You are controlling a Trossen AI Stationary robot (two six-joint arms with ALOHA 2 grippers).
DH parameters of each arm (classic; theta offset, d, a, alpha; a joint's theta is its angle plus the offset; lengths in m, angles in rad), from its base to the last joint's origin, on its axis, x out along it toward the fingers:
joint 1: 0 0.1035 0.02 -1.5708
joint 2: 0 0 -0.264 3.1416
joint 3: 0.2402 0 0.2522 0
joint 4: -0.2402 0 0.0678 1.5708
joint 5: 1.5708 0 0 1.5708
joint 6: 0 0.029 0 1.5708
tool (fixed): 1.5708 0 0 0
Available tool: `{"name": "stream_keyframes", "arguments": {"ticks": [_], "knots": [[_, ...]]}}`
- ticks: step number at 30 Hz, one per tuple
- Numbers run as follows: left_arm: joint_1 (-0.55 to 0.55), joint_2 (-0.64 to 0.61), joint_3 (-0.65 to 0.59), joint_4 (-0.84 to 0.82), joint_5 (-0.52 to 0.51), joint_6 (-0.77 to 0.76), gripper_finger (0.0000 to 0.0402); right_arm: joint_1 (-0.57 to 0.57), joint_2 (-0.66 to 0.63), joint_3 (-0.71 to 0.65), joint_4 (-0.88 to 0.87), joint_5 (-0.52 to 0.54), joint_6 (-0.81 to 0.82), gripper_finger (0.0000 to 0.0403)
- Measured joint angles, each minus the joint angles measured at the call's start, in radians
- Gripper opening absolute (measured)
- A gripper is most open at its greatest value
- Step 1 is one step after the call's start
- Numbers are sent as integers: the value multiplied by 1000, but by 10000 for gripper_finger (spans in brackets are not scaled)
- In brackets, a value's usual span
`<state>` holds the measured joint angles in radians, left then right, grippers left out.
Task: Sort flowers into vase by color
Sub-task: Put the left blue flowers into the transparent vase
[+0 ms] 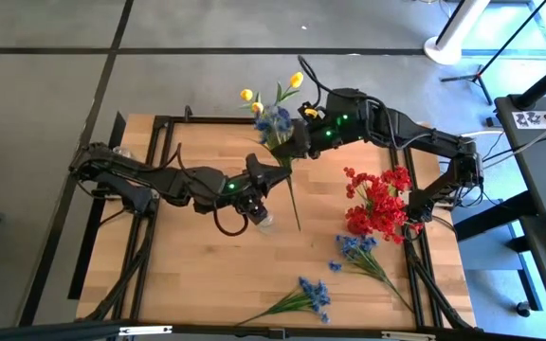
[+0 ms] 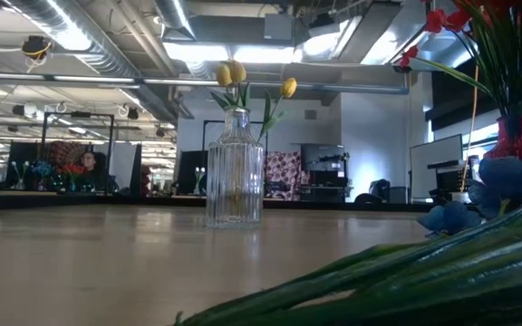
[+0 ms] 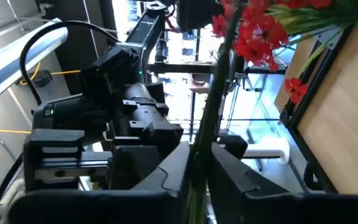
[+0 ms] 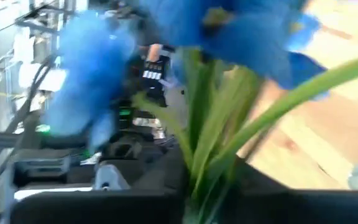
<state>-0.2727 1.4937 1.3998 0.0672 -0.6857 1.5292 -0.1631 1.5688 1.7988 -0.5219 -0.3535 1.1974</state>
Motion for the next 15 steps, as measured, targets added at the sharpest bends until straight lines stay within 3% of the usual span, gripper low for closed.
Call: {"name": "stream_keyframes", "arguments": {"ticks": [2,8,15], "knots": [[-10,0,0,10,0,-30,63,1,0,0,33,-1,-25,14],[-61,0,0,17,-49,-239,124,-1,0,0,80,3,-54,28],[-144,-3,0,-24,-404,-565,177,0,-10,-1,192,15,-184,14]]}}
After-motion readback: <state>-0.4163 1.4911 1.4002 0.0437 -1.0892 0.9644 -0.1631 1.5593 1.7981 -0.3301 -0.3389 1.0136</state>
